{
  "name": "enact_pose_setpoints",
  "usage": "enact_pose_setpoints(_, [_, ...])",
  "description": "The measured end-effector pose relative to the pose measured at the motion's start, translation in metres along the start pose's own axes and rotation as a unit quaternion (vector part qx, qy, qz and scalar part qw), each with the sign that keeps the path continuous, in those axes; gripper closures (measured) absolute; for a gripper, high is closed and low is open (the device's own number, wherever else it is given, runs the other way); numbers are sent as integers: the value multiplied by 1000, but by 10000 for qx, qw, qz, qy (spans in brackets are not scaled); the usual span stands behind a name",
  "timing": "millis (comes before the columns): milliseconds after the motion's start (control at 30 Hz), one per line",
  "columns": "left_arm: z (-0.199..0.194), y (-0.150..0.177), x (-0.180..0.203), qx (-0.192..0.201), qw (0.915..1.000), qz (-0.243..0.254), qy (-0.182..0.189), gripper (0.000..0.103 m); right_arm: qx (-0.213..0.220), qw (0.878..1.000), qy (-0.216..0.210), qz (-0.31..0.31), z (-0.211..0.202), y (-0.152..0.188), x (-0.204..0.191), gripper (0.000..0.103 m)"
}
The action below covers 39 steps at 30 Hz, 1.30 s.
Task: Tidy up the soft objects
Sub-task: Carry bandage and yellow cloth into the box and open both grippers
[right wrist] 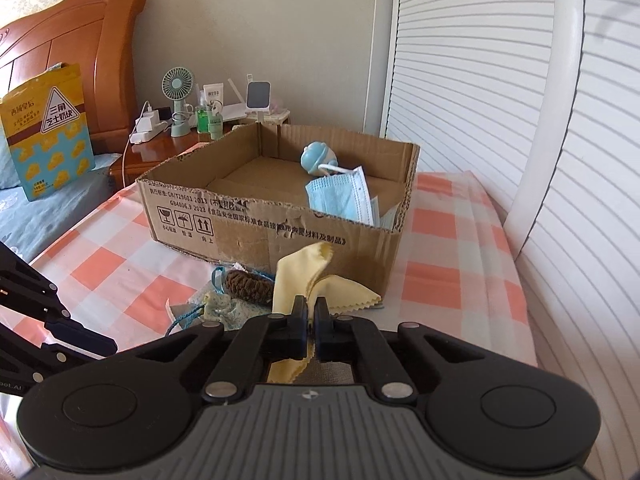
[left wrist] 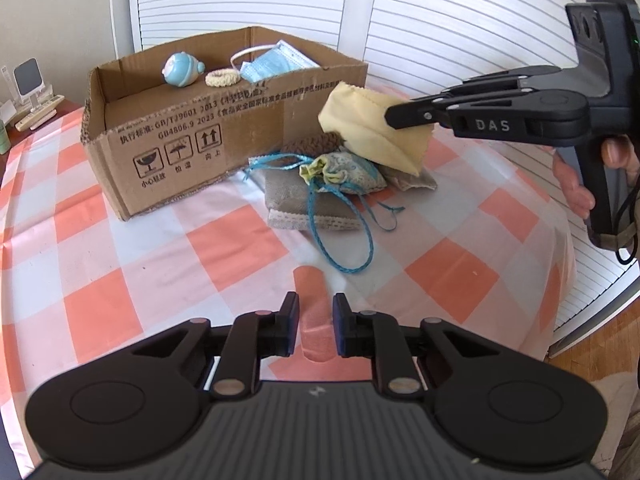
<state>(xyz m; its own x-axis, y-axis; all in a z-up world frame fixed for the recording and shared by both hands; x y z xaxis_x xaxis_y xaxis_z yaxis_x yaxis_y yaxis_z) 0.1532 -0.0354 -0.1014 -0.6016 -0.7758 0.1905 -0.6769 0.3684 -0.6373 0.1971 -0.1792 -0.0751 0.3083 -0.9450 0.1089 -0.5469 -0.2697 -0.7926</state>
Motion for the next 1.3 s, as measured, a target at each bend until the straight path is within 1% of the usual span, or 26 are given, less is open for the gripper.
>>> enact_pose_setpoints(333, [-19,-13,-1,150,9999,47,-54,90,233,9987,146,-420,-28,-16,-2,99])
enact_pose_setpoints(500, [-35,-32,-7,284,9994,148,-94,89,353,9974,143,-610,-37,-29,-5,99])
enact_pose_setpoints(633, [-47,-62,-18,460,9980,344,-254,89,505,9957,141,-763,-39,-45,-7,99])
enact_pose_setpoints(767, [-50,-101,-36,639,9951,521,-539,89,662,9942,125,-841,-37,-66,-11,99])
enact_pose_setpoints(867, [-43,-133,-55,719,9928,589,-753,89,738,9934,109,-873,-33,-81,-14,99])
enact_pose_setpoints(967, [-28,-163,-79,768,9911,487,-968,88,777,9928,103,-903,-26,-94,-16,99])
enact_pose_setpoints(1033, [-20,-179,-95,965,9863,447,-1260,80,787,9924,102,-944,-21,-101,-18,99])
enact_pose_setpoints(1067, [-15,-183,-102,1034,9840,404,-1393,63,786,9923,104,-953,-19,-103,-19,99])
enact_pose_setpoints(1100, [-10,-186,-109,1077,9822,324,-1506,36,776,9924,101,-954,-16,-105,-19,99])
enact_pose_setpoints(1133, [-7,-187,-115,1131,9806,203,-1586,25,762,9926,91,-937,-14,-107,-20,99])
enact_pose_setpoints(1167, [-6,-185,-119,1190,9795,103,-1619,15,748,9931,73,-906,-12,-108,-20,99])
enact_pose_setpoints(1267, [-12,-175,-124,1200,9798,-75,-1596,15,684,9938,39,-873,-5,-107,-21,99])
enact_pose_setpoints(1300, [-18,-171,-125,1285,9780,-156,-1634,14,664,9939,36,-881,-3,-107,-22,99])
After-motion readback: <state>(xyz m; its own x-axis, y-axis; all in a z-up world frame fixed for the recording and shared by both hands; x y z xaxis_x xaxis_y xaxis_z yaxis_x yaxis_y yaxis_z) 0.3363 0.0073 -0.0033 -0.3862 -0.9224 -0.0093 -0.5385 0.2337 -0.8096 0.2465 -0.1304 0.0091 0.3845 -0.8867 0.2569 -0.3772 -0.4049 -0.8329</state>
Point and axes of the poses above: each gripper's, at about its wrist camera, not at the fingertips, and z roughly the way its jaws point, x to its right, y to its underside, the point moved 8 cm from there along z, roughly the way its jaws point, and after that the axes turned 7 degrees about y, right-handed, at the moved point
